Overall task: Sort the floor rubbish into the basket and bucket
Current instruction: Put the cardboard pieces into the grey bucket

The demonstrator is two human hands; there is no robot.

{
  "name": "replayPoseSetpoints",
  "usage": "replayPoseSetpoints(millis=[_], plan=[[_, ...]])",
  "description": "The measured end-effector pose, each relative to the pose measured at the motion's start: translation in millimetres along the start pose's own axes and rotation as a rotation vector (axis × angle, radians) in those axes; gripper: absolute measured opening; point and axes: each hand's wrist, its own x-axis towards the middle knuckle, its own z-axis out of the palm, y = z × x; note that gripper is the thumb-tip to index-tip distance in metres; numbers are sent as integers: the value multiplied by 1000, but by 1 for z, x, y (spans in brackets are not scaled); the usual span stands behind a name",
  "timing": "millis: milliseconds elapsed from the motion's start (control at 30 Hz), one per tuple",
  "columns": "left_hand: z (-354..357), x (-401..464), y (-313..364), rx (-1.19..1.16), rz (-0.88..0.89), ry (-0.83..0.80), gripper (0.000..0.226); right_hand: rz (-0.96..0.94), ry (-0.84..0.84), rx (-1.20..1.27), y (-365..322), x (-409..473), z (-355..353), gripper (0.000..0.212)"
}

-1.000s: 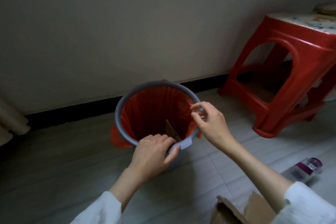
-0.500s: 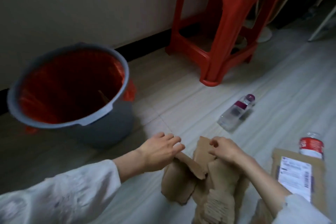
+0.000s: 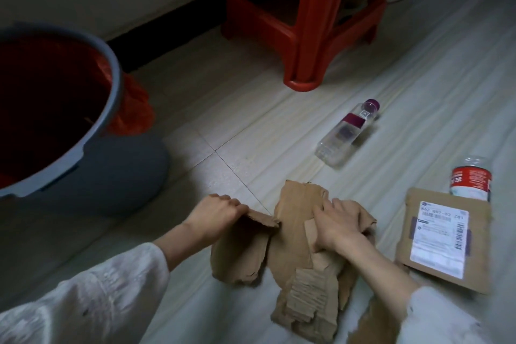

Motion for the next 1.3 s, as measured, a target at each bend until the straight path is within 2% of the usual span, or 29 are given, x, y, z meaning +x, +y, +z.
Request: replayPoseSetpoints(millis=[133, 300, 467, 633, 767, 933, 1000, 1100, 1200, 1300], plan=[[-6, -8, -10, -12, -87, 16, 30, -36, 60, -40, 1, 1, -22, 32], [-30, -8, -16, -130, -244, 177, 30, -26, 229, 124, 7, -13, -56, 18], [-78, -7, -19, -253, -301, 480, 28, 65, 470, 457, 9, -37, -103, 11], [-133, -20, -25, -312, -356, 775, 26, 115, 744, 816, -6, -60, -145, 22], [-184, -45, -46, -351, -409, 1021, 24, 10, 946, 1054, -34, -82, -193, 20], [-218, -102, -102, -457, -618, 1209, 22, -176, 1144, 1118, -87, -112, -251, 18], [-222, -122, -117, -488, -784, 1271, 25, -238, 1190, 1093, -105, -121, -270, 16], [-222, -146, -131, -519, -999, 1275, 31, -334, 1187, 1056, -137, -131, -297, 14], [-216, -161, -141, -582, -1104, 1254, 35, -413, 1126, 1007, -179, -139, -314, 13], [-212, -166, -145, -644, -1098, 1214, 34, -484, 1066, 1001, -213, -143, -318, 13]])
